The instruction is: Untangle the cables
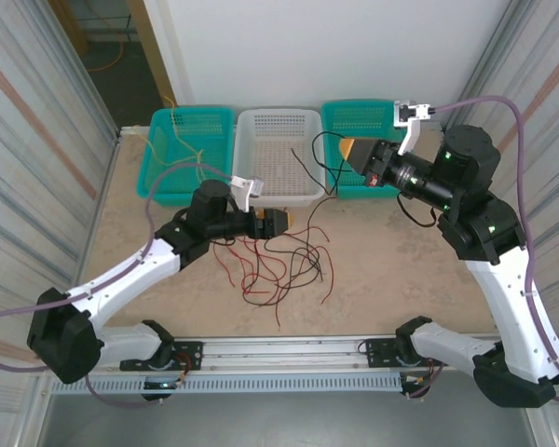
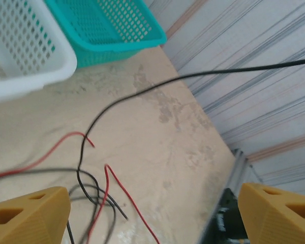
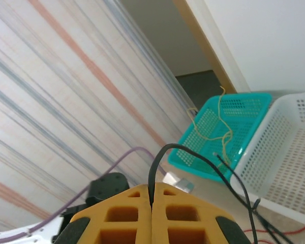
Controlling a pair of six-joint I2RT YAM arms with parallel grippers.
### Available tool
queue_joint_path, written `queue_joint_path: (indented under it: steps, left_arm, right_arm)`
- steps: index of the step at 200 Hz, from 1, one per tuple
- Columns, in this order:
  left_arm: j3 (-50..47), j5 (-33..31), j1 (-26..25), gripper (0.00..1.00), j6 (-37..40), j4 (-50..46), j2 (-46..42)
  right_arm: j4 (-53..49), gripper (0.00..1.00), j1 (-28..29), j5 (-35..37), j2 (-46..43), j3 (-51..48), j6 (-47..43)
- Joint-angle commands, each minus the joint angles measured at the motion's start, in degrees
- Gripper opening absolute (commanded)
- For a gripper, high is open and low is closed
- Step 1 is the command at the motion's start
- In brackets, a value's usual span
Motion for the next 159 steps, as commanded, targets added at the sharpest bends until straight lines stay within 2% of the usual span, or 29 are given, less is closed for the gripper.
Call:
queue_joint_path:
  steps: [1, 15, 34, 75, 89, 108, 127, 145, 154, 159]
  left_arm:
    - [-3.87, -7.89, -3.31, 0.87, 9.83, 11.71, 2.97]
    - [-5.01, -11.58, -4.95, 0.85, 11.54, 18.70, 6.05]
    - [-4.16, -12.90, -6.11, 0.81, 14.78, 25.74, 11.04]
    - [1.37, -10.99, -6.33, 0.82, 13.12, 30.11, 19.75]
    - [2.63, -10.05, -6.35, 0.79, 12.59, 30.91, 21.71]
    - [4.87, -10.30, -6.40, 0.62, 12.15, 28.29, 23.31]
    - [5.74, -9.66, -6.29, 0.36, 11.81, 26.05, 24.05]
    - [4.75, -9.82, -6.26, 0.17, 11.07, 25.94, 24.12]
    - [4.02, -10.23, -6.25, 0.00, 10.80, 25.98, 23.93]
    - [3.49, -10.90, -6.24, 0.00, 10.54, 25.85, 23.67]
  right_arm:
    - [4.00, 0.00, -0.28, -2.60, -0.77, 2.64, 2.42]
    - [4.36, 0.00, -0.28, -3.31, -0.58, 3.67, 3.00]
    - [5.16, 0.00, -0.28, -4.23, -0.55, 4.49, 3.89]
    - [5.52, 0.00, -0.29, -5.01, -1.17, 4.79, 4.90]
    - [5.61, 0.00, -0.28, -4.98, -1.48, 4.70, 4.96]
    - [5.53, 0.00, -0.29, -4.84, -1.78, 4.86, 4.79]
    - [5.37, 0.00, -0.37, -4.70, -1.99, 5.09, 4.57]
    - [5.35, 0.00, -0.46, -4.51, -2.02, 5.44, 4.25]
    - [5.35, 0.00, -0.55, -4.25, -2.13, 5.65, 4.11]
    - [5.32, 0.00, -0.55, -4.07, -2.25, 5.75, 4.02]
